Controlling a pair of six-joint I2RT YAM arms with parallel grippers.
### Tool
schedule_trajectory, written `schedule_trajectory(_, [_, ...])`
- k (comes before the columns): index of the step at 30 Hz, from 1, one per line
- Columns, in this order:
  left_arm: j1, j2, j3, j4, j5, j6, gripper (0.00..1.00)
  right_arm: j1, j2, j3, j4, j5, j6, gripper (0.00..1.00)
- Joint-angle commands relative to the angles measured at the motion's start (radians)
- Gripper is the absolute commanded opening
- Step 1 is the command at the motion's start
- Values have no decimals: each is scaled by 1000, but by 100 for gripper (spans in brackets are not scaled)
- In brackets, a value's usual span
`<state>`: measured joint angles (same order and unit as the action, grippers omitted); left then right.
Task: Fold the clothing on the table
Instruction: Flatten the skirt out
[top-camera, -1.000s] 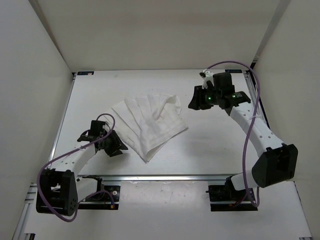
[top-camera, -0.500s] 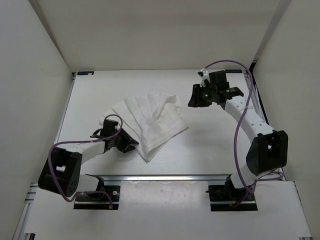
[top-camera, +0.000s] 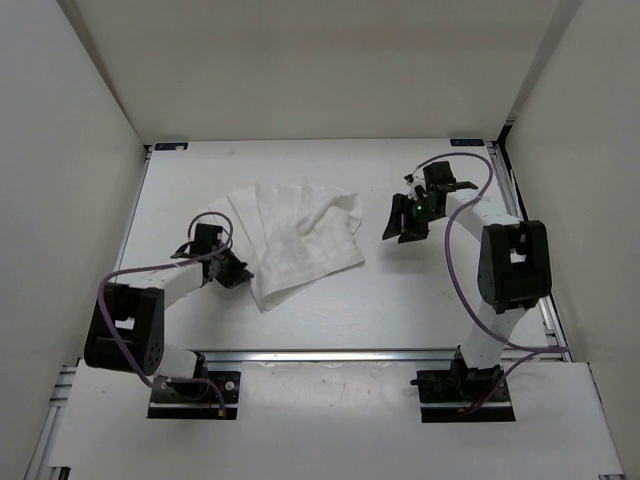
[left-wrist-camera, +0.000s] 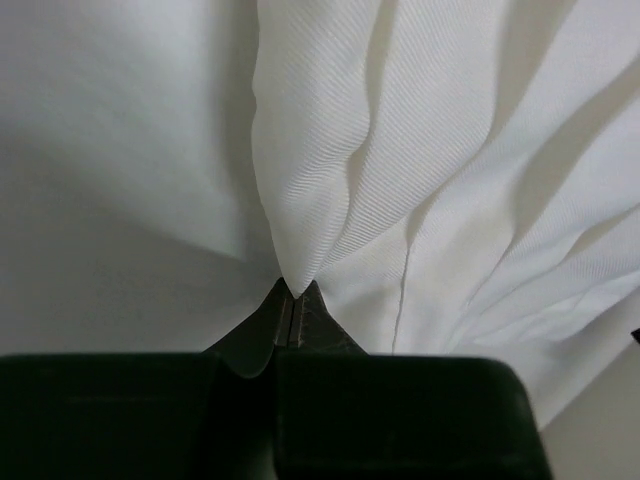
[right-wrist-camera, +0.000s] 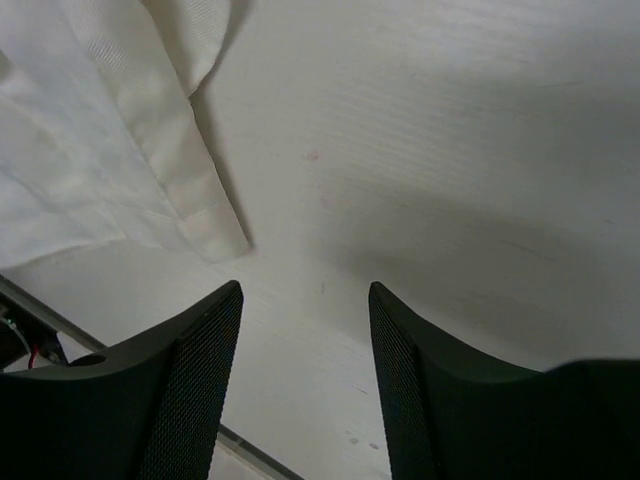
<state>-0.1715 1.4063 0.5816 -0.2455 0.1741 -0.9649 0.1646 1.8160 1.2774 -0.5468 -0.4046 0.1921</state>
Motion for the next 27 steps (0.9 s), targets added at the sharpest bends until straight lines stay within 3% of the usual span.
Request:
schedule_trajectory(1, [33,46,101,-64,-97,143,0,55,5,16,18,-89,12,59])
schedule_trajectory(5, [6,131,194,-74,-102,172,0,133,49,43,22,-115,26,58])
schedule_trajectory(12, [0,126,176,-66,-91,167,0,300,140,149,8,4,-26,58])
schedule_trajectory(22, [20,77,146,-81,-70,176,0,331,261,399,-123,377,-100,55])
schedule_trajectory(27, [21,59,107,-84,-73,176,0,314,312,428,-139,348,-91,53])
